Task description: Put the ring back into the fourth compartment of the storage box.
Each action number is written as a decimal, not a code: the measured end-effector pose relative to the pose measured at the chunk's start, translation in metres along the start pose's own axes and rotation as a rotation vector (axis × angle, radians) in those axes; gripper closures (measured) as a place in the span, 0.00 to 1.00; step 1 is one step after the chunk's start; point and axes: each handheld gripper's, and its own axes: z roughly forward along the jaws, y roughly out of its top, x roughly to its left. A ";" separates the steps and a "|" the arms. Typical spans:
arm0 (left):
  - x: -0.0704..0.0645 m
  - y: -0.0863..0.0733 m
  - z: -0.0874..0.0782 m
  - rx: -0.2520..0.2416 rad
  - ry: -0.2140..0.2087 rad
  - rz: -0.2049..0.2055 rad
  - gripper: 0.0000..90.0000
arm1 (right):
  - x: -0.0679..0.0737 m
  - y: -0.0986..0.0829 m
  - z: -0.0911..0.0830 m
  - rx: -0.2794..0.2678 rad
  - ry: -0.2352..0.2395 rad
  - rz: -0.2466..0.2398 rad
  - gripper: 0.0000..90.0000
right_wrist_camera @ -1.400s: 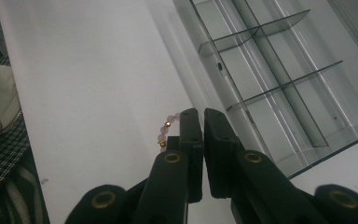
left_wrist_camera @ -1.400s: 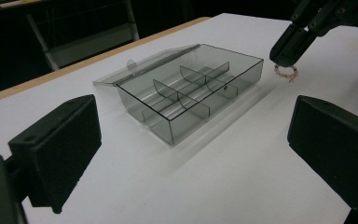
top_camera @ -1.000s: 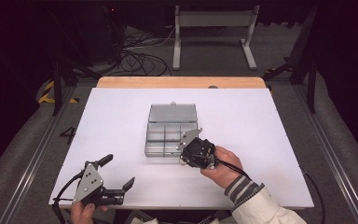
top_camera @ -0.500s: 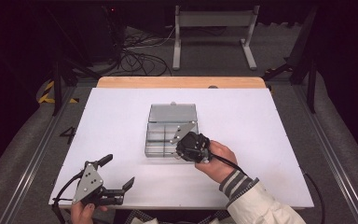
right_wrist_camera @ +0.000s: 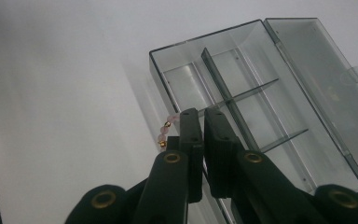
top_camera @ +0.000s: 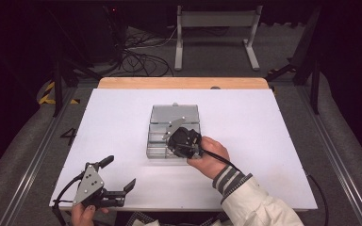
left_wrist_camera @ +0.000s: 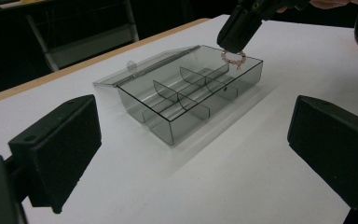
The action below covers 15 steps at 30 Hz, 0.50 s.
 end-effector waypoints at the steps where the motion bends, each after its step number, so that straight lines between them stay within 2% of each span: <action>1: 0.000 0.000 0.000 -0.001 -0.001 -0.007 0.03 | 0.000 0.001 0.001 -0.002 -0.003 -0.003 0.96; 15: 0.000 0.000 0.000 -0.001 -0.005 -0.005 0.03 | -0.006 0.012 0.018 -0.006 -0.016 0.033 0.97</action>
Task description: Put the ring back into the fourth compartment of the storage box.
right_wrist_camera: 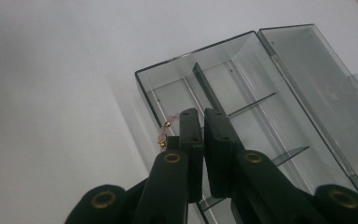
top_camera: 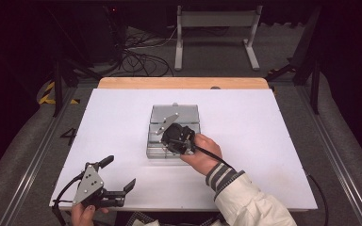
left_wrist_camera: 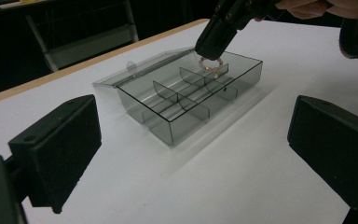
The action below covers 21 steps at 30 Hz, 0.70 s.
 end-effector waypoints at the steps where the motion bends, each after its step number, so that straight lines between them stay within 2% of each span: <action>1: 0.000 0.000 0.000 0.000 0.000 0.000 0.03 | 0.000 0.000 0.001 -0.001 -0.002 0.007 0.97; 9: 0.000 0.000 0.000 -0.003 -0.001 0.002 0.03 | -0.005 0.003 0.012 -0.017 0.007 0.044 0.96; 21: 0.001 0.000 0.000 -0.009 -0.001 0.000 0.04 | -0.003 0.008 0.037 -0.018 -0.026 0.055 0.96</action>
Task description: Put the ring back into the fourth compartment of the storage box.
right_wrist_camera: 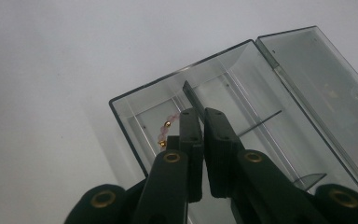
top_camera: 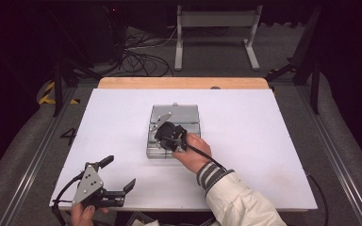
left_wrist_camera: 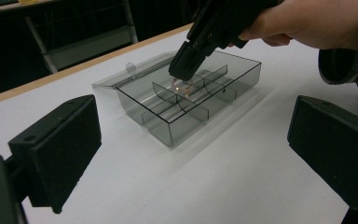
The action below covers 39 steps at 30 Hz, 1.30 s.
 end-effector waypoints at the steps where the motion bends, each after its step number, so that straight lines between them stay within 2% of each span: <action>1: 0.000 0.000 0.000 0.001 -0.001 -0.001 0.03 | 0.000 0.000 0.002 0.000 -0.003 0.004 0.96; 15: 0.001 0.000 0.000 0.002 -0.001 -0.003 0.03 | 0.003 0.002 0.024 0.032 0.018 0.024 0.96; 22: 0.001 0.000 0.000 0.002 -0.002 -0.002 0.04 | 0.007 0.002 0.031 0.043 0.027 0.017 0.96; 31: 0.001 0.000 0.000 0.004 -0.002 0.000 0.04 | 0.006 0.002 0.041 0.073 0.073 0.060 0.96; 39: 0.001 0.000 0.000 0.004 -0.002 -0.001 0.04 | 0.004 0.000 0.048 0.101 0.066 0.070 0.96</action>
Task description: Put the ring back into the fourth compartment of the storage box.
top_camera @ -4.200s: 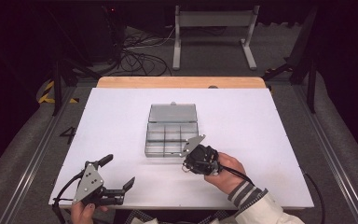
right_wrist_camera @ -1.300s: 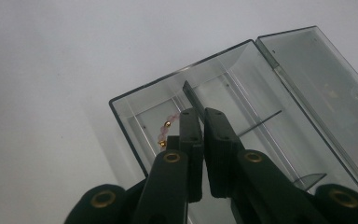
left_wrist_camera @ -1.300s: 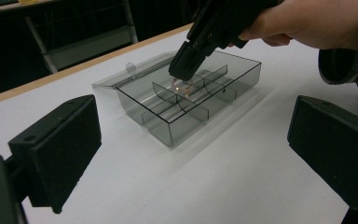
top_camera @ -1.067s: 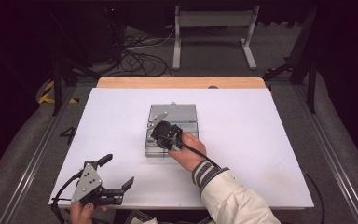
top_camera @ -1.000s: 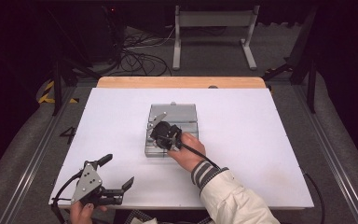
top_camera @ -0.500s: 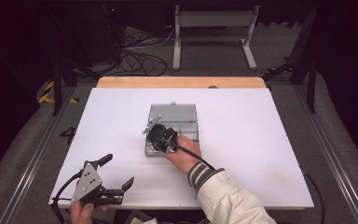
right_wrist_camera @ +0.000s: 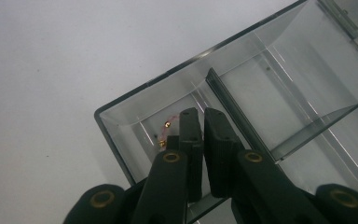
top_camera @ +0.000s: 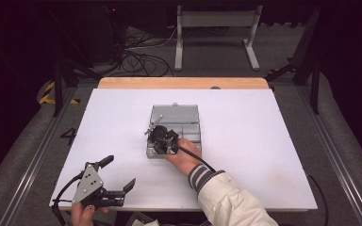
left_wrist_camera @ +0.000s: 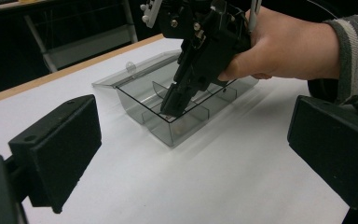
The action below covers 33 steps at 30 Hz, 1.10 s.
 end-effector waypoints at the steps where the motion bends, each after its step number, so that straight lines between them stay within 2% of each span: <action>1: 0.000 0.000 0.000 0.000 0.000 0.000 0.04 | 0.000 0.000 0.000 0.001 -0.004 0.003 0.96; 13: 0.000 0.000 0.000 0.001 0.000 0.000 0.04 | -0.003 -0.001 0.004 0.027 -0.035 0.019 0.96; 20: 0.001 0.000 0.000 -0.002 0.003 0.006 0.04 | -0.004 -0.002 0.002 0.022 -0.043 0.028 0.90; 26: 0.001 0.000 0.000 -0.003 0.002 0.002 0.04 | -0.005 -0.003 -0.006 -0.014 -0.029 0.037 0.87; 33: 0.000 0.000 0.000 0.001 0.001 0.001 0.04 | -0.008 -0.005 -0.024 -0.086 0.011 0.057 0.73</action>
